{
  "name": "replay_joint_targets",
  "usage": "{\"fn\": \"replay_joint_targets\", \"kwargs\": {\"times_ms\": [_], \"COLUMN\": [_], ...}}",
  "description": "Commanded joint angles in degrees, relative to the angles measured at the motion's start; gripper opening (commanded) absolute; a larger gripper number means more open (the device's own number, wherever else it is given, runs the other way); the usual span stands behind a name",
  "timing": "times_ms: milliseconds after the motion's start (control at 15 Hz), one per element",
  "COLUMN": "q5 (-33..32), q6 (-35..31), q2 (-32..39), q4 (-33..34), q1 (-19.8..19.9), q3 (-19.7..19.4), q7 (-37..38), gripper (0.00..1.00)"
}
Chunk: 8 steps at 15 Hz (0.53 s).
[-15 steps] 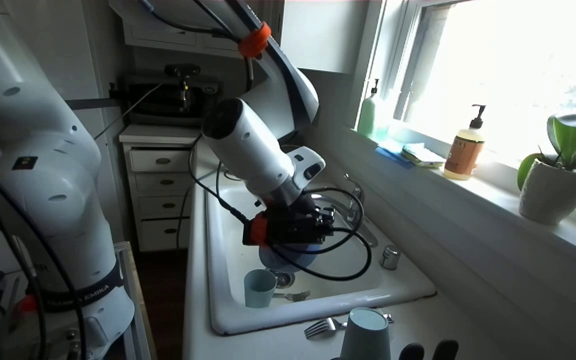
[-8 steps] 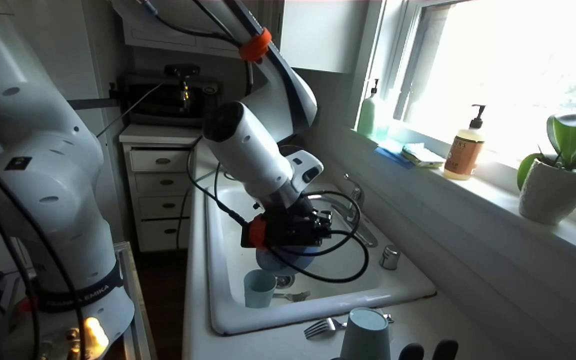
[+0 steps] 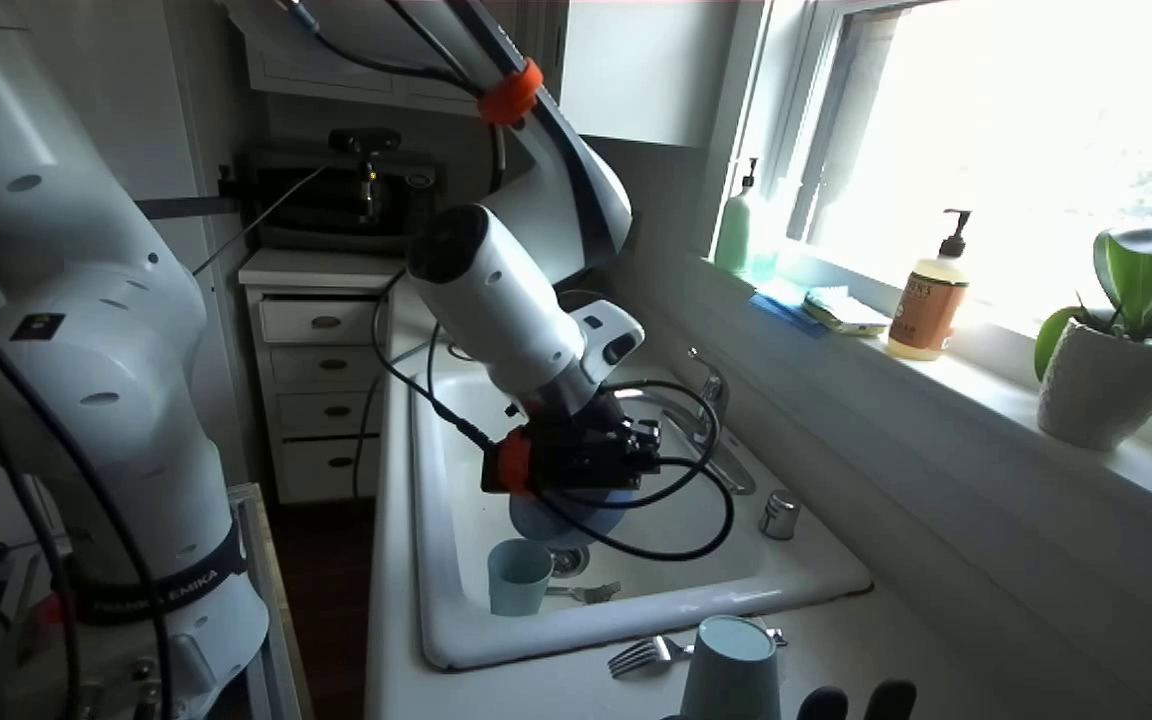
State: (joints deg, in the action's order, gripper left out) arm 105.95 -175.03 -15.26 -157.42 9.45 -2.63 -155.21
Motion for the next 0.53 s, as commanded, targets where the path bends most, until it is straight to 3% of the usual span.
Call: {"fn": "replay_joint_targets", "kwargs": {"times_ms": [0,467], "q5": [4.1,5.2], "q6": [0.2,-0.3], "q2": [-0.3,-1.8], "q4": [0.0,0.0], "q1": [-0.1,1.8], "q3": [1.5,5.8], "q7": [-3.0,-3.3], "gripper": [0.01,0.01]}}
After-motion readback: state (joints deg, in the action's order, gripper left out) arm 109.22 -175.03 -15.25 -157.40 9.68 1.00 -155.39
